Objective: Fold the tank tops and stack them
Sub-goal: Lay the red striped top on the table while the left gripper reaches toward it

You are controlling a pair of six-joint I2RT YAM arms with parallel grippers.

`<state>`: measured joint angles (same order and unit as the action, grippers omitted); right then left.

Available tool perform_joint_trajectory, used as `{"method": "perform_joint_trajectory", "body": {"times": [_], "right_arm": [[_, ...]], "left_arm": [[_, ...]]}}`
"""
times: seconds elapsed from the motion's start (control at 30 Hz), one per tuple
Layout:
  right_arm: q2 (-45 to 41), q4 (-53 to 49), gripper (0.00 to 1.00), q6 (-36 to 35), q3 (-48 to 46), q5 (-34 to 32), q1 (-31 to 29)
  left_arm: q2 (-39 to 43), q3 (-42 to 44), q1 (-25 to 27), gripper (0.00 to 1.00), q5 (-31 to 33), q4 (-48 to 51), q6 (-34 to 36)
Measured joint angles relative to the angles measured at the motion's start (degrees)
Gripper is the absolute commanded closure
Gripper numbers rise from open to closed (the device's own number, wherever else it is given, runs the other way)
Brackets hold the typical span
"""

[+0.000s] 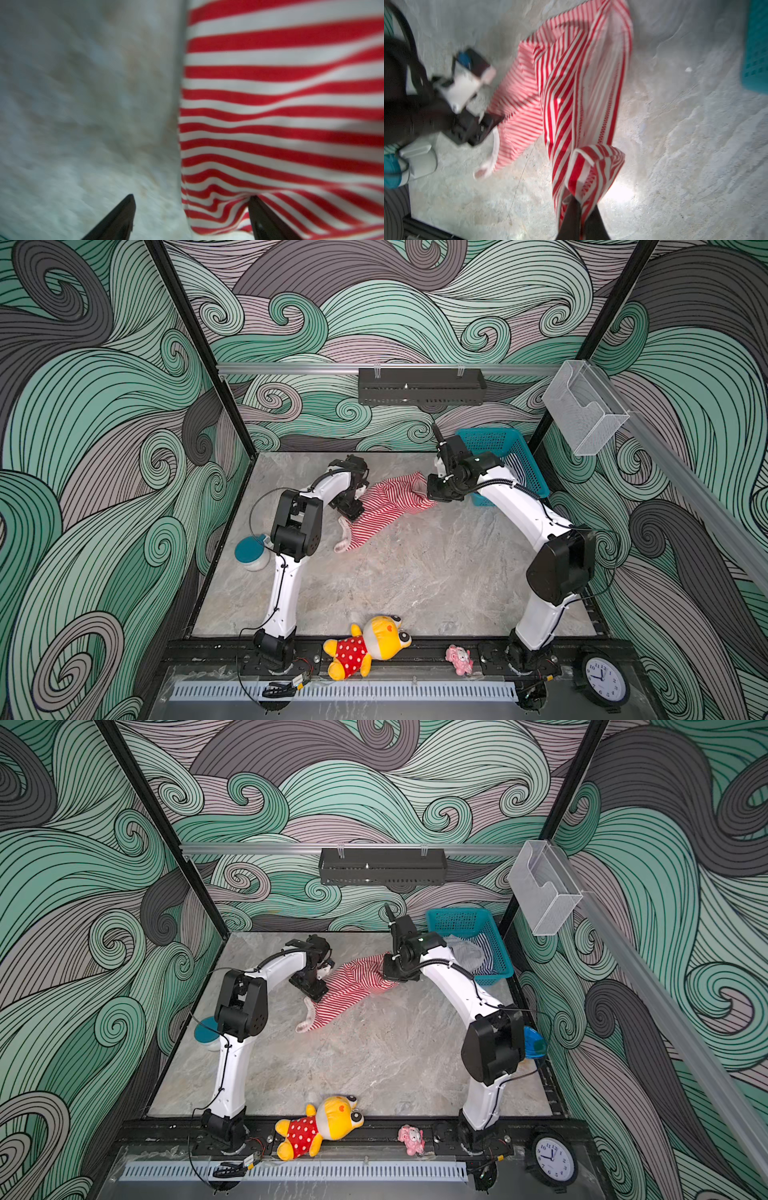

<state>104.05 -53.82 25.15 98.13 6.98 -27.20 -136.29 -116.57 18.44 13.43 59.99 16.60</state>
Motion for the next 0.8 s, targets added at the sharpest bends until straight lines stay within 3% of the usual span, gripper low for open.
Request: {"method": "perform_joint_trajectory", "body": {"times": [0.17,0.23,0.4,0.43,0.47,0.6,0.8], "right_arm": [[0.13,0.98,0.92,2.21,-3.72,3.93,-5.53],[0.26,2.67,0.85,3.87,-4.74,6.62,-7.61],[2.60,10.91,0.23,7.45,-4.94,17.44,-13.79],[2.93,12.55,0.14,8.02,-4.94,19.41,-14.82],[3.04,13.46,0.11,8.26,-4.94,20.59,-15.52],[1.90,13.77,0.17,8.22,-5.68,20.06,-13.09],[-0.02,12.59,0.25,8.31,-9.27,11.26,0.24]], "left_arm": [[-15.52,-28.15,-2.64,0.14,3.17,3.28,1.09],[-18.03,-32.63,-2.99,0.12,3.82,2.54,1.53],[-17.42,-31.93,-4.55,0.11,2.08,-0.09,0.59],[-16.28,-30.21,-4.94,0.11,1.03,-0.70,0.15],[-14.38,-27.52,-5.40,0.11,0.00,-1.16,-0.37],[-3.74,-14.95,-6.60,0.11,-3.80,-2.75,-1.64],[17.03,2.95,-5.79,0.11,-13.05,-5.68,-1.57]]}}
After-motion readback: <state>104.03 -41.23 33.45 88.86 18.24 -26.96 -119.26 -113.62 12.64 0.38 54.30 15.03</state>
